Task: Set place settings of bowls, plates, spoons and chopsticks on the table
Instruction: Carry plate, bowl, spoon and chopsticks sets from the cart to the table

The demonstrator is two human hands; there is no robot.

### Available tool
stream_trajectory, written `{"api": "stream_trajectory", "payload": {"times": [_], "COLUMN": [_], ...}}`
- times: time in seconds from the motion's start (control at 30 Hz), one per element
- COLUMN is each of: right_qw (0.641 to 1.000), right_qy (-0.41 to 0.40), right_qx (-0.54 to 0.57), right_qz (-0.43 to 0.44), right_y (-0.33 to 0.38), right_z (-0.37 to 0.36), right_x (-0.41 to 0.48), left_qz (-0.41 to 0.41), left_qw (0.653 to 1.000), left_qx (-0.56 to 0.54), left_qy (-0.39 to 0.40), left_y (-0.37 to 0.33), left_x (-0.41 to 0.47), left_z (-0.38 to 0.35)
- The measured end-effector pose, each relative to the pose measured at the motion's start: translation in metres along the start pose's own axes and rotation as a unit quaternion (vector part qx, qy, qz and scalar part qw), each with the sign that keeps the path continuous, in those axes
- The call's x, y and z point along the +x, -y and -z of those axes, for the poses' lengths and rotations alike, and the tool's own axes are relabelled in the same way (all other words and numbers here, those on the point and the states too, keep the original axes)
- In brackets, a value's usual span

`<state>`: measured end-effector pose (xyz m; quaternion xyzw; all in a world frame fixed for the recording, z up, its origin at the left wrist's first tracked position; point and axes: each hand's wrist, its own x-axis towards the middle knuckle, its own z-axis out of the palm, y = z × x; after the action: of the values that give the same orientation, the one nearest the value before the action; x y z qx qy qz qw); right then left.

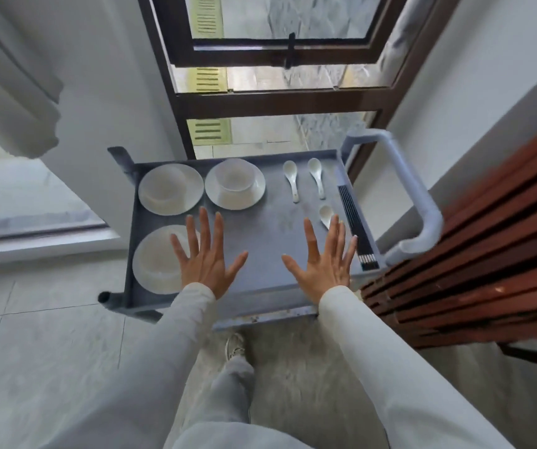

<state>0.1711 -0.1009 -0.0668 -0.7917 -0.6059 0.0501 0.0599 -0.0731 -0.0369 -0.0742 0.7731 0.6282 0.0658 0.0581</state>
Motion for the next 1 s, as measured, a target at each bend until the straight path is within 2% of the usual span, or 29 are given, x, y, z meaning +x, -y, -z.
{"api": "stream_trajectory", "payload": {"times": [0.13, 0.23, 0.33, 0.43, 0.53, 0.63, 0.73, 0.83, 0.93, 1.0], "right_qw": [1.000, 0.996, 0.989, 0.981, 0.977, 0.973, 0.969, 0.961, 0.928, 0.868], "right_qy": [0.015, 0.022, 0.045, 0.075, 0.113, 0.144, 0.163, 0.178, 0.203, 0.231], "right_qx": [0.013, 0.059, 0.108, 0.143, 0.137, 0.124, 0.121, 0.159, 0.270, 0.407], "right_qz": [-0.022, -0.055, -0.087, -0.106, -0.118, -0.130, -0.140, -0.140, -0.159, -0.168], "right_y": [0.020, 0.034, 0.041, 0.042, 0.038, 0.031, 0.023, 0.009, -0.002, -0.007], "right_z": [-0.002, -0.005, -0.009, -0.013, -0.023, -0.032, -0.040, -0.046, -0.043, -0.035], "right_x": [0.065, 0.107, 0.143, 0.176, 0.207, 0.230, 0.250, 0.261, 0.262, 0.251], "left_qz": [0.013, 0.046, 0.094, 0.207, 0.335, 0.406, 0.443, 0.464, 0.475, 0.480], "left_qw": [1.000, 0.995, 0.976, 0.914, 0.848, 0.785, 0.752, 0.749, 0.743, 0.730], "left_qx": [0.002, -0.019, -0.144, -0.311, -0.376, -0.447, -0.479, -0.468, -0.470, -0.486], "left_qy": [0.028, 0.083, 0.134, 0.155, 0.167, 0.137, 0.093, 0.070, 0.039, 0.028], "left_y": [0.014, 0.018, 0.013, 0.002, -0.008, -0.016, -0.026, -0.034, -0.036, -0.039], "left_x": [0.061, 0.098, 0.126, 0.145, 0.162, 0.177, 0.188, 0.191, 0.188, 0.181], "left_z": [-0.002, -0.007, -0.012, -0.020, -0.032, -0.040, -0.046, -0.058, -0.066, -0.067]}}
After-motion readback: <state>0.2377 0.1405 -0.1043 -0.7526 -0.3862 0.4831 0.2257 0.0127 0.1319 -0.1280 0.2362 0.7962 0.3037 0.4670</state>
